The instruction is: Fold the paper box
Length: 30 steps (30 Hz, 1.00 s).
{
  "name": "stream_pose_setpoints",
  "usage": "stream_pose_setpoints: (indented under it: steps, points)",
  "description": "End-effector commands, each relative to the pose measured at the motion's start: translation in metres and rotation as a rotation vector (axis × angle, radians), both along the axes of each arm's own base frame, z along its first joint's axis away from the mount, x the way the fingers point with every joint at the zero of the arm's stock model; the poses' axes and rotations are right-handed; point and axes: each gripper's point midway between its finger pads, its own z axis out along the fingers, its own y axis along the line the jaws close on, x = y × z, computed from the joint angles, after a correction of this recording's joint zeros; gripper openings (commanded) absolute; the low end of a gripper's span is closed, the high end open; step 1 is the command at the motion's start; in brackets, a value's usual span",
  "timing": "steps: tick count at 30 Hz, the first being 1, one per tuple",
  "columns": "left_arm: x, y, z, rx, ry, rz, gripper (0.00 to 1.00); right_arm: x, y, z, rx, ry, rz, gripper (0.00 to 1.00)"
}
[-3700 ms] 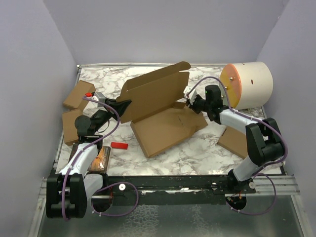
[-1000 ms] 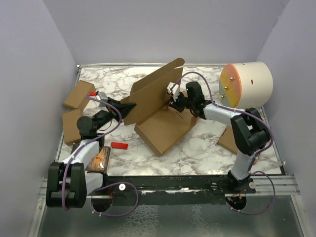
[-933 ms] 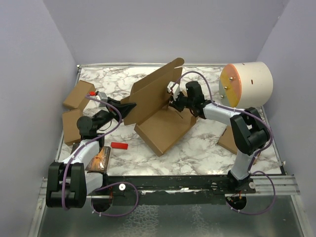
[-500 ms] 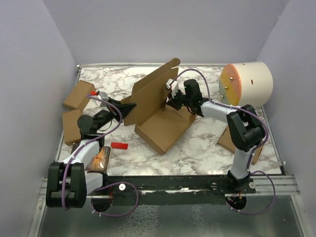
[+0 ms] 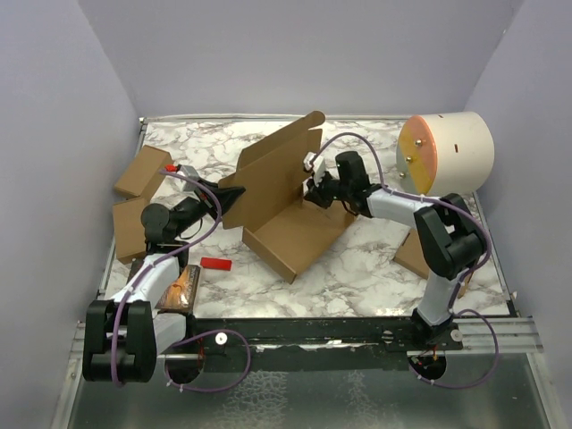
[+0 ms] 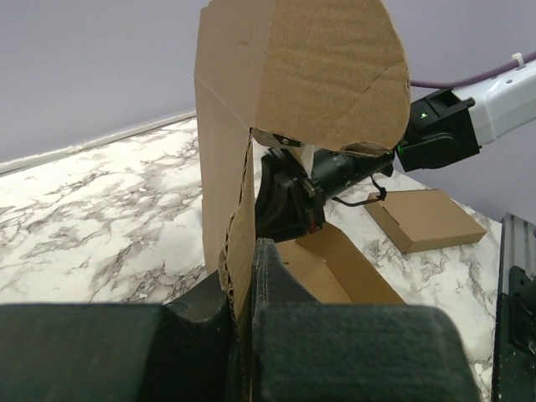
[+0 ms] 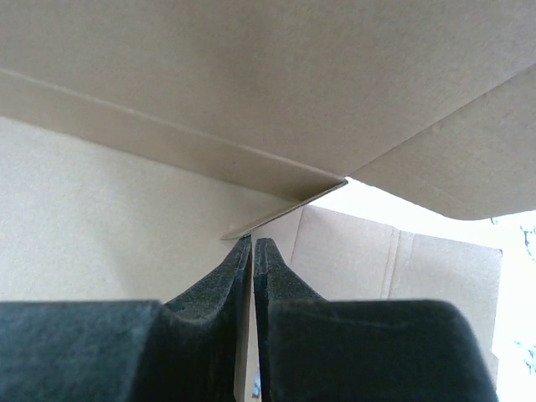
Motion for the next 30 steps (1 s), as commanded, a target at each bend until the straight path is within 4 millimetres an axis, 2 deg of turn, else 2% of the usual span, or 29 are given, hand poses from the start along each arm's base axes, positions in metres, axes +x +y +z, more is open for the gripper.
stream_pose_setpoints:
  steps: [1,5,9,13,17,20,22,23,27,29,30]
  points:
    - [0.002,0.001,0.018,0.006,-0.067,0.023,0.00,-0.013,-0.004,0.016,0.007,-0.037,0.055,0.08]
    - [0.001,0.001,0.019,0.006,-0.072,0.023,0.00,-0.022,-0.013,0.024,0.006,-0.062,0.067,0.13]
    - [0.000,0.002,0.020,0.007,-0.079,0.024,0.00,-0.029,-0.031,0.036,0.019,-0.080,0.078,0.22]
    - [-0.002,0.001,0.022,0.006,-0.087,0.023,0.00,-0.043,-0.051,0.057,0.063,-0.105,0.123,0.36]
    - [-0.005,0.000,0.024,0.000,-0.098,0.011,0.00,-0.066,-0.077,0.083,0.133,-0.139,0.172,0.49]
    - [-0.006,0.000,0.024,-0.002,-0.103,0.005,0.00,-0.081,-0.100,0.089,0.145,-0.152,0.159,0.60]
    - [-0.007,-0.001,0.026,-0.004,-0.108,0.000,0.00,-0.086,-0.117,0.082,0.130,-0.129,0.104,0.69]
    - [-0.008,-0.001,0.026,-0.006,-0.109,-0.003,0.00,-0.086,-0.125,0.078,0.117,-0.114,0.064,0.71]
    - [-0.011,-0.003,0.028,-0.013,-0.117,-0.018,0.00,-0.081,-0.159,0.059,0.072,-0.043,-0.079,0.70]
    - [-0.012,-0.003,0.029,-0.016,-0.122,-0.025,0.00,-0.070,-0.175,0.054,0.055,0.000,-0.167,0.61]
    - [-0.013,-0.004,0.029,-0.017,-0.125,-0.028,0.00,-0.063,-0.182,0.051,0.043,0.021,-0.211,0.51]
